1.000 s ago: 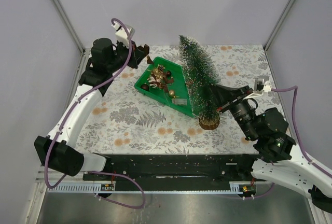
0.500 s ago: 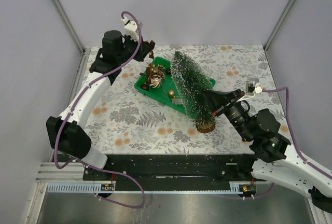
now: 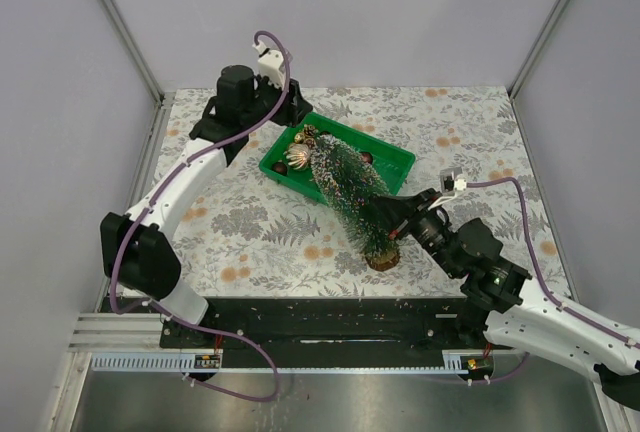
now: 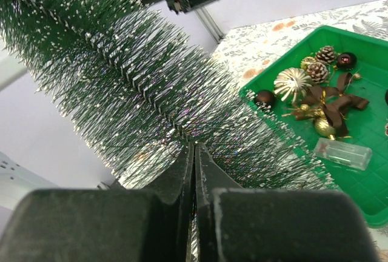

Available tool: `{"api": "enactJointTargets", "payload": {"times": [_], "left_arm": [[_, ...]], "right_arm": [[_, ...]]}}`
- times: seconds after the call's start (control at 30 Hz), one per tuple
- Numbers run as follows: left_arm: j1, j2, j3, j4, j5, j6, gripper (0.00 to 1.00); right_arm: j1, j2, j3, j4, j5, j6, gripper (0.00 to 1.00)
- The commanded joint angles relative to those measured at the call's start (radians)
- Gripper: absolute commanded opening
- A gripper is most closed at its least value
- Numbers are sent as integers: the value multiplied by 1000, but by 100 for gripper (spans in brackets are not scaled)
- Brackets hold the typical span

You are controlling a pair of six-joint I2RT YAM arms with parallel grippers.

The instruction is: Decorate the small christmas tree

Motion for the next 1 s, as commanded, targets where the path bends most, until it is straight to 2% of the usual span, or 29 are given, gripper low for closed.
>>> {"api": "enactJointTargets", "payload": {"times": [0.0, 0.03, 0.1, 0.2, 0.27, 0.37, 0.57, 0.73, 0.97], "left_arm": [[-14, -39, -35, 38, -84, 7, 56], [-16, -37, -38, 36, -89, 9, 60], [-16, -49, -46, 15, -84, -4, 76], [-23, -91, -93, -24, 7, -18, 85], [-57, -141, -170, -53, 63, 27, 90], [-127, -207, -257, -138, 80, 109, 93], [-229, -273, -461, -172, -3, 90, 95], [-253, -243, -529, -159, -76, 4, 95], [-255, -119, -515, -107, -64, -112, 95]], "right_arm": [[2, -15, 19, 118, -29, 39, 0], [0, -15, 17, 117, -32, 42, 0], [0, -22, 23, 113, -34, 44, 0], [0, -43, 28, 83, -18, 41, 0], [2, -69, 29, 60, -3, 35, 0], [0, -107, 38, 28, 21, 20, 0], [0, -140, 63, -26, 37, -2, 0], [0, -141, 60, -37, 31, 10, 0], [2, -164, 54, -49, 31, 7, 0]]}}
